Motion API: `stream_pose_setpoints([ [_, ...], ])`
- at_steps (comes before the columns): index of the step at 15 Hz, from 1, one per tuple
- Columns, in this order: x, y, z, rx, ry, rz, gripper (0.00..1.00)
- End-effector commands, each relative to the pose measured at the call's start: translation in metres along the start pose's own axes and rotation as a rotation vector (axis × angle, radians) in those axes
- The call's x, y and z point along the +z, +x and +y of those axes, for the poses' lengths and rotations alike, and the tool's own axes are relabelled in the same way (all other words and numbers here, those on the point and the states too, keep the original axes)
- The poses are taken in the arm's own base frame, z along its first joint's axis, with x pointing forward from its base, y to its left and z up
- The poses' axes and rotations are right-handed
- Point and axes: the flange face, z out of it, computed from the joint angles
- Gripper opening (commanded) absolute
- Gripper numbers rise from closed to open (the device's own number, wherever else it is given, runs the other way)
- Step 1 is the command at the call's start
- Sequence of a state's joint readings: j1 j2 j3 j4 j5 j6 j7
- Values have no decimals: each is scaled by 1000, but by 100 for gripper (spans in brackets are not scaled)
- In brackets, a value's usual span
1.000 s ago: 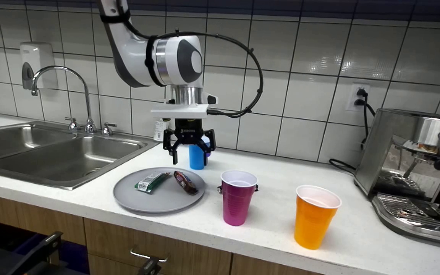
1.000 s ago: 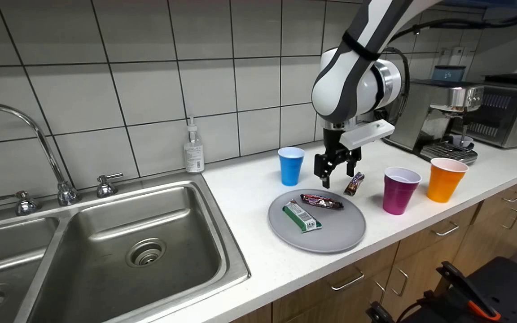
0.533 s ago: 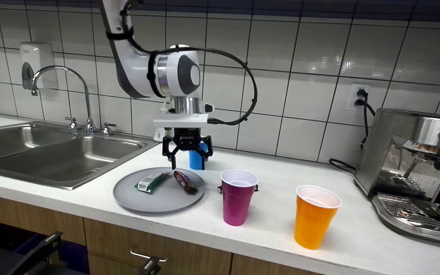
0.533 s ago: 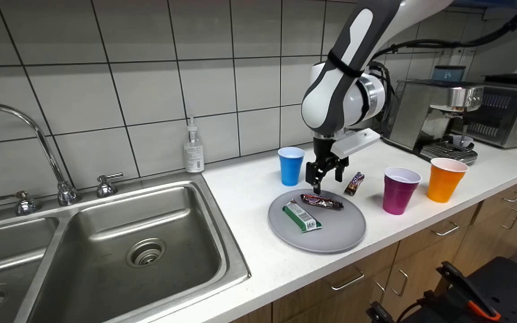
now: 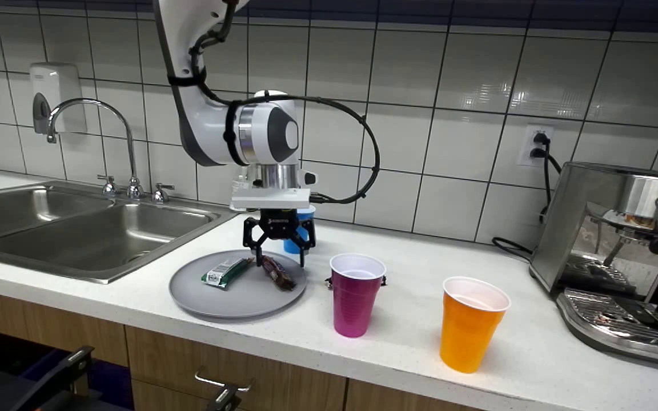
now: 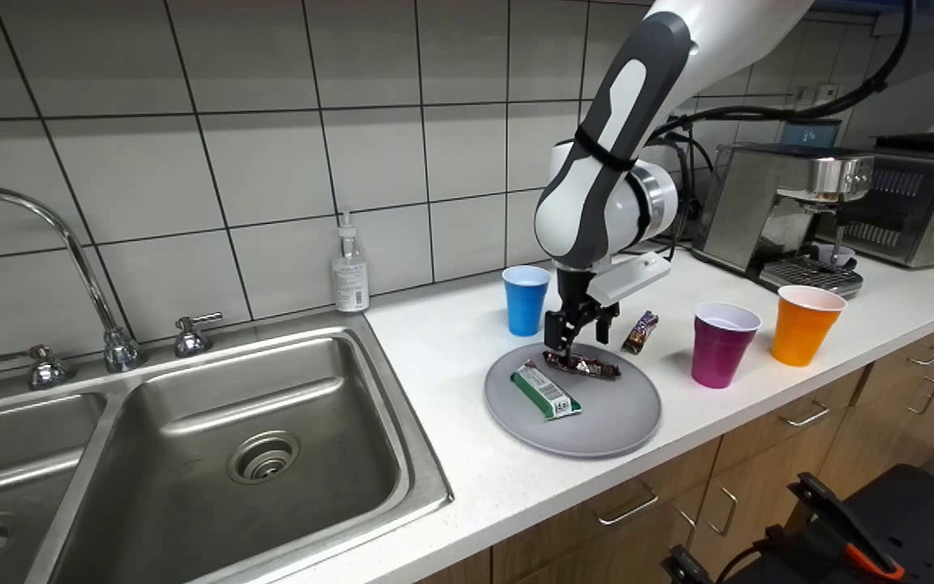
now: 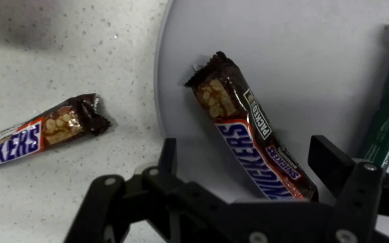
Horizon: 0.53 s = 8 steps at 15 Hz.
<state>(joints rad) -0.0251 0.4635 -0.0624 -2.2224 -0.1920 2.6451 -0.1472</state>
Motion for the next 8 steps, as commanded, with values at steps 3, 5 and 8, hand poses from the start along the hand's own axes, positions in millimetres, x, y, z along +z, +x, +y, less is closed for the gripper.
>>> stream_pose_setpoints([
  [3,8,7,3,-10,-6,26,100],
  [5,5,7,0,-23,1,30,100],
  [8,1,5,-6,-47,8,36,100],
])
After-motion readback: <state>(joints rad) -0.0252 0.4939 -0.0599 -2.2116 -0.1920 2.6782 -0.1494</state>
